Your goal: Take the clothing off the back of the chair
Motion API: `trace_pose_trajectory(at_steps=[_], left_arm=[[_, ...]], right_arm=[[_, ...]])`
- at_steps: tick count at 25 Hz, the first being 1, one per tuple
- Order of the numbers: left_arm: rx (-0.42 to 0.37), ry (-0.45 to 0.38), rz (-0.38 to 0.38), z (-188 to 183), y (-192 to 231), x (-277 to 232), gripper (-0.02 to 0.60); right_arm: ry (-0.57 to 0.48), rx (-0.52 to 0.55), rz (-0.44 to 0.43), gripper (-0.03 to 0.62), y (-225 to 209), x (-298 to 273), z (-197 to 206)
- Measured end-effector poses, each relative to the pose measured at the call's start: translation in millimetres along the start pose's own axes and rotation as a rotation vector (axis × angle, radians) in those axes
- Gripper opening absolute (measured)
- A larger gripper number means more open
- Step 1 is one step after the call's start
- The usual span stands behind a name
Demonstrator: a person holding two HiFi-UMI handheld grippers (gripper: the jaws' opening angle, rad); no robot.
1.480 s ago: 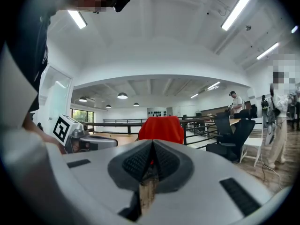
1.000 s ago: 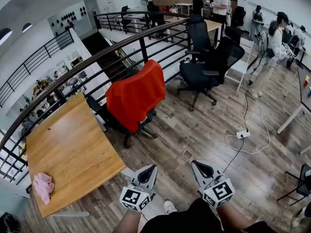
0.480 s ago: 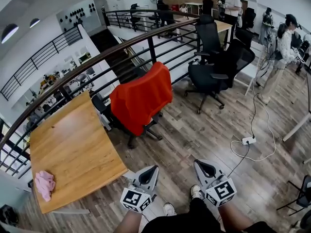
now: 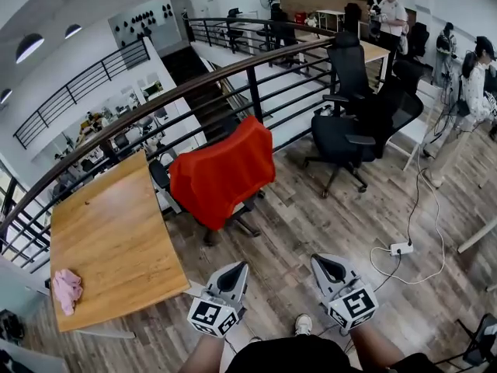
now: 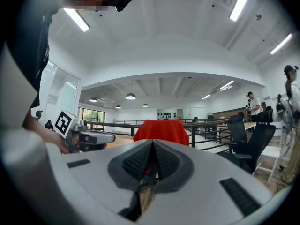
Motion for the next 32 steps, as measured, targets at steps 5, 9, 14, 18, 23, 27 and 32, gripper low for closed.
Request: trace_pose_trajectory(at_steps=[5, 9, 14, 18, 23, 27, 32], left_arm=[[-0.014, -0.008, -0.049, -6, -9, -33, 0.015], [-0.001, 0.002, -0.099, 0, -6, -41, 0.015], [0.012, 0.022, -0.158, 10, 14, -44, 0.017], [0.023, 0.013, -0.21, 12, 44, -53, 0.015], [0.015, 0.003, -0.248, 6, 88, -64, 0.015], [0.007, 0.0, -0.286, 1, 136, -68, 0.017], [0.015, -0.005, -0.341, -5, 186, -69, 0.015]], right_arm=[[0.0, -0.008, -0.042, 0.006, -42, -4, 2], [-0.007, -0.001, -0.102, 0.006, -52, -13, 5], [0.002, -0.028, -0.145, 0.006, -58, -35, 14], [0.019, -0.043, -0.175, 0.006, -68, -69, 25], [-0.002, -0.048, -0.204, 0.006, -70, -122, 13], [-0.015, -0.065, -0.205, 0.006, -80, -169, 4], [-0.012, -0.054, -0.233, 0.006, -85, -218, -3]])
Point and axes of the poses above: the fingertips, and each gripper's own axes: x backward along the fingers, y to its left, z out of its underside, the point moved 2 cm from there along x, backward along the fingers, and after that the axes turned 2 degrees about x, right-handed, at the moved point
